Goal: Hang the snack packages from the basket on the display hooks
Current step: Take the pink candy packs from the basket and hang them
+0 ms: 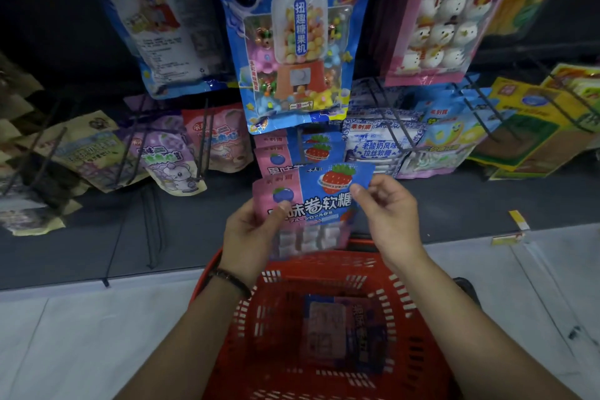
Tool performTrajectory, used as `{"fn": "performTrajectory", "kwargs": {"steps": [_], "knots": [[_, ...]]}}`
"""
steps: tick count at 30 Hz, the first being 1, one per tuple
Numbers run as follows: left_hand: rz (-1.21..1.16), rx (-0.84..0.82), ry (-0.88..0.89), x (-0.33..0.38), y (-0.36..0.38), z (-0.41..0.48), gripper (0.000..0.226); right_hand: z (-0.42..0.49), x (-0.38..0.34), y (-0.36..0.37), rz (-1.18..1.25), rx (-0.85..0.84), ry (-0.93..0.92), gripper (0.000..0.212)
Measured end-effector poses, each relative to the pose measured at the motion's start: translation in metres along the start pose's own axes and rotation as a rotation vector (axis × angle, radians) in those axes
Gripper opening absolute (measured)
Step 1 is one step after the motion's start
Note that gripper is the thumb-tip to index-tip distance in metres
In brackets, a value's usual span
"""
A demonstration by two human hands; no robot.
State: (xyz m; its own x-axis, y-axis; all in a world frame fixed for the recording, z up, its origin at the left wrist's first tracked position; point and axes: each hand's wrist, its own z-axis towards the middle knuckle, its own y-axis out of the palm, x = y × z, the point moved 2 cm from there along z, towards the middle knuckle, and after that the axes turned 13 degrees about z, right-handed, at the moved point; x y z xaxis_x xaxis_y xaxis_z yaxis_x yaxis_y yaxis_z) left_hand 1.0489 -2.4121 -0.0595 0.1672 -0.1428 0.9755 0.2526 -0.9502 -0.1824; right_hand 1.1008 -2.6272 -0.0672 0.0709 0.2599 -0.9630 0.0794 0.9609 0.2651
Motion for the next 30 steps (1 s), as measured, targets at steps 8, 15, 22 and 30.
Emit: {"fn": "performTrajectory", "kwargs": {"steps": [8, 15, 22, 30], "knots": [[0.239, 0.064, 0.141, 0.007, -0.021, 0.031, 0.01, 0.009, -0.005, 0.009, 0.022, -0.059, -0.034, 0.023], [0.206, 0.023, 0.013, -0.02, -0.02, 0.057, 0.022, 0.016, 0.025, 0.022, -0.017, -0.041, 0.108, 0.011], [0.07, -0.025, -0.148, -0.033, -0.003, 0.077, 0.014, 0.041, 0.038, 0.027, -0.102, 0.07, 0.211, 0.009], [0.113, 0.025, -0.119, -0.021, 0.001, 0.086, 0.033, 0.058, 0.036, 0.029, -0.173, 0.074, 0.161, 0.026]]}}
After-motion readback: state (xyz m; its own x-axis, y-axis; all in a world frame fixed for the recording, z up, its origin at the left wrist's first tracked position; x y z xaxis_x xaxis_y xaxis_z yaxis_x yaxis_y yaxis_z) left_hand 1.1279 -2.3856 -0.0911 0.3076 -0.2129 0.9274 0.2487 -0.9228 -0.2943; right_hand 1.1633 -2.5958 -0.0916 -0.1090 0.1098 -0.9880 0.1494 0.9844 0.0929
